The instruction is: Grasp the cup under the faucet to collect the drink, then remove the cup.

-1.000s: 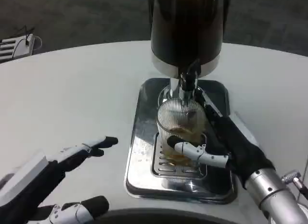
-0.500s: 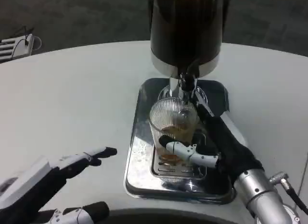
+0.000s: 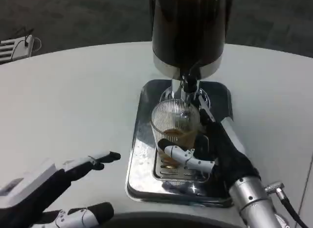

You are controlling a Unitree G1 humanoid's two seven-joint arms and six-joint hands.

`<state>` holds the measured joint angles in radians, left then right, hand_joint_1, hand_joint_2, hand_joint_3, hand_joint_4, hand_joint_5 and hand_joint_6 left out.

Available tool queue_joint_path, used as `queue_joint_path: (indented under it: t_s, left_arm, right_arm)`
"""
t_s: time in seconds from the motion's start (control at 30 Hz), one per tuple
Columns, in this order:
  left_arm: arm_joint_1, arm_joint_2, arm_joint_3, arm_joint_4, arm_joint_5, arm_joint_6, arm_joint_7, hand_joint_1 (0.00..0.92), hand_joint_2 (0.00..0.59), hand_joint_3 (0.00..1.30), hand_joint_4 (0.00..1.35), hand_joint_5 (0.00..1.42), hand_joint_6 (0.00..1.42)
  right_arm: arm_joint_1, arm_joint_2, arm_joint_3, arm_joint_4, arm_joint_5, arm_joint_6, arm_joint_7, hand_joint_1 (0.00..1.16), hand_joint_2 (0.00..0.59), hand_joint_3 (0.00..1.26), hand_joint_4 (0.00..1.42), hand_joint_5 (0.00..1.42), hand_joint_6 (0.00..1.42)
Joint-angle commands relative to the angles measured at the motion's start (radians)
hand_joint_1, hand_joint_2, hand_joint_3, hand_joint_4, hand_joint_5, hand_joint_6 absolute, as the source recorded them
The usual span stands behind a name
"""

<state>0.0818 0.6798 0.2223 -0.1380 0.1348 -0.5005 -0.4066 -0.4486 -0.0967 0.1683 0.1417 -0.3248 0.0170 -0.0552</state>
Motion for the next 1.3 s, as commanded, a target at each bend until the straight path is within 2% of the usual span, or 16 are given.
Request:
queue_joint_path:
  t_s: [0.03,0.23,0.37,0.77,0.93,1.23,1.3]
  left_arm:
    - [0.007,0.019,-0.007,0.002,0.011,0.017,-0.017,0.0,0.121,0.18,0.14,0.18,0.14]
    - [0.013,0.022,-0.012,0.005,0.01,0.022,-0.018,0.0,0.121,0.19,0.14,0.18,0.14]
    - [0.013,0.024,-0.013,0.009,0.01,0.029,-0.021,0.0,0.121,0.19,0.14,0.18,0.14]
    - [0.01,0.028,-0.012,0.018,0.0,0.049,-0.046,0.0,0.122,0.22,0.17,0.18,0.14]
    - [0.012,0.028,-0.012,0.022,-0.003,0.053,-0.051,0.0,0.122,0.23,0.17,0.18,0.14]
    - [0.007,0.022,-0.018,0.029,-0.015,0.058,-0.063,0.0,0.123,0.23,0.18,0.19,0.15]
    - [0.006,0.021,-0.019,0.031,-0.017,0.061,-0.063,0.0,0.123,0.23,0.18,0.19,0.15]
  right_arm:
    - [0.001,0.024,0.011,0.017,-0.002,-0.014,-0.018,0.75,0.239,0.0,0.03,0.08,0.16]
    - [0.017,0.061,0.024,0.024,0.001,-0.028,-0.054,0.75,0.239,0.05,0.13,0.18,0.29]
    - [0.03,0.083,0.043,0.025,-0.013,-0.047,-0.085,0.76,0.251,0.16,0.23,0.27,0.43]
    - [0.055,0.126,0.103,0.061,-0.096,-0.081,-0.2,0.81,0.261,0.29,0.34,0.34,0.49]
    - [0.059,0.153,0.105,0.073,-0.121,-0.074,-0.257,0.82,0.265,0.37,0.42,0.41,0.53]
    - [0.067,0.2,0.092,0.078,-0.147,-0.067,-0.349,0.81,0.29,0.54,0.64,0.63,0.76]
    - [0.072,0.207,0.089,0.078,-0.148,-0.069,-0.367,0.82,0.3,0.57,0.69,0.68,0.85]
